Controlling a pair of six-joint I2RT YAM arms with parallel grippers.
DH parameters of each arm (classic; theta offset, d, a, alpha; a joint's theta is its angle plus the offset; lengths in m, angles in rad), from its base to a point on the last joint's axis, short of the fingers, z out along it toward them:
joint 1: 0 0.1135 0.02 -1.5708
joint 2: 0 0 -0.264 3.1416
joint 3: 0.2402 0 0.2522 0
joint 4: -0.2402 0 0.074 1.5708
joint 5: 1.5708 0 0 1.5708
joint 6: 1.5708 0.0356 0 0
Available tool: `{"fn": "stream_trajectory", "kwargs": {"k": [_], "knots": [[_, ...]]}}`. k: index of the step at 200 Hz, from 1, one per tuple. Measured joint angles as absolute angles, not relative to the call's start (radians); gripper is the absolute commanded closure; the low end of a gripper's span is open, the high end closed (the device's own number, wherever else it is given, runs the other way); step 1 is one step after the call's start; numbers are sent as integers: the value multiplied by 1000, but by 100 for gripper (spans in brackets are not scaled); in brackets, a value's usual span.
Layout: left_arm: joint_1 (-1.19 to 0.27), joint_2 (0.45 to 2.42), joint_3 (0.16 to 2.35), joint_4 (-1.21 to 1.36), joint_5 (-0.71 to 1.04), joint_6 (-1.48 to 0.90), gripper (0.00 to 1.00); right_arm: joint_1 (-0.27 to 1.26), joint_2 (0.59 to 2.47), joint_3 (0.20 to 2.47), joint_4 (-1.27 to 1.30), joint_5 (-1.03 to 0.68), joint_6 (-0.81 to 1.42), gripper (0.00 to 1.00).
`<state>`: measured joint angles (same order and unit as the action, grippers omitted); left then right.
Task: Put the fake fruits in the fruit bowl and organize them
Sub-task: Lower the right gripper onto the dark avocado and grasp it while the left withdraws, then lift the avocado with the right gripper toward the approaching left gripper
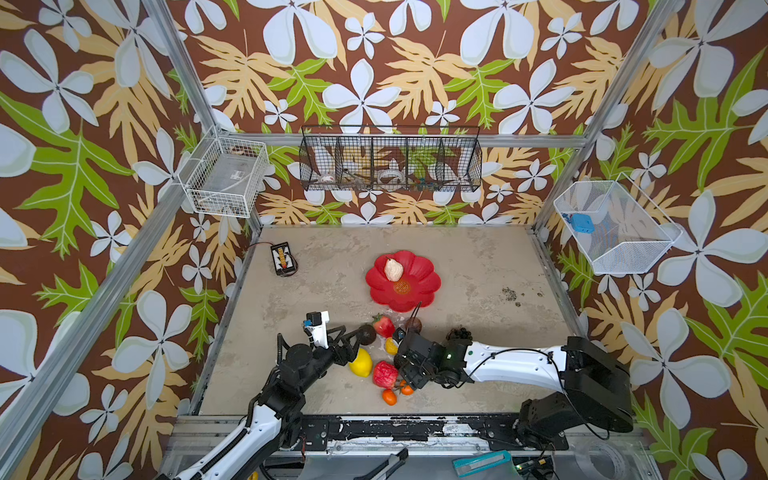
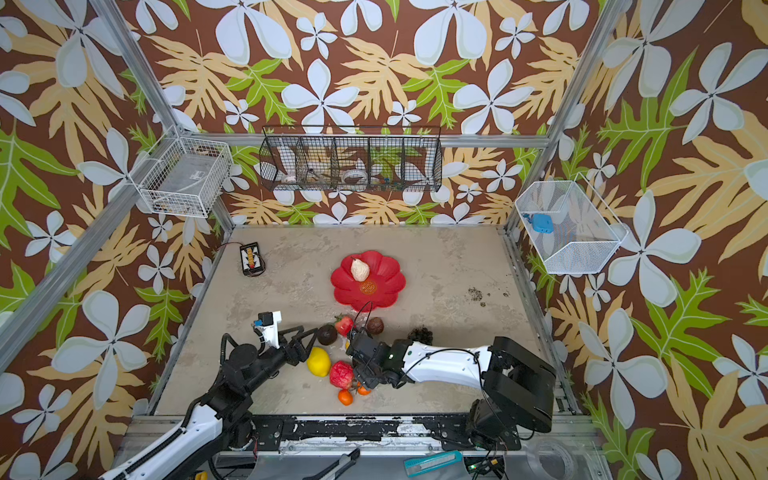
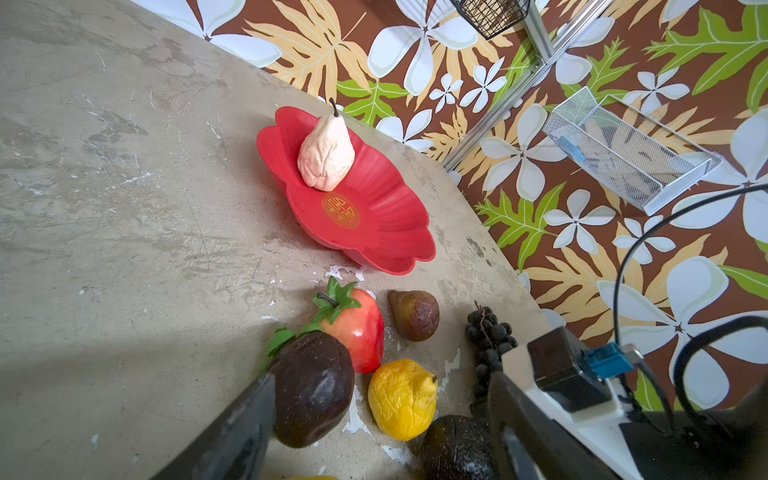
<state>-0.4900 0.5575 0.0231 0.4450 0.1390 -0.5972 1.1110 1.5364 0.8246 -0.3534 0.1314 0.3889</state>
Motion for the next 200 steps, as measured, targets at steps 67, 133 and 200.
{"fn": "stream_trajectory", "kwargs": {"k": [67, 133, 200], "knots": [[-490, 556, 23, 444, 132, -597, 19, 1107, 1591, 833, -280, 135, 415, 34], [-490, 552, 23, 437, 113, -597, 19, 1103, 1565, 813, -247, 156, 434, 42], [-490, 552, 23, 437, 108, -597, 19, 1070, 1437, 755, -229, 160, 440, 42]]}}
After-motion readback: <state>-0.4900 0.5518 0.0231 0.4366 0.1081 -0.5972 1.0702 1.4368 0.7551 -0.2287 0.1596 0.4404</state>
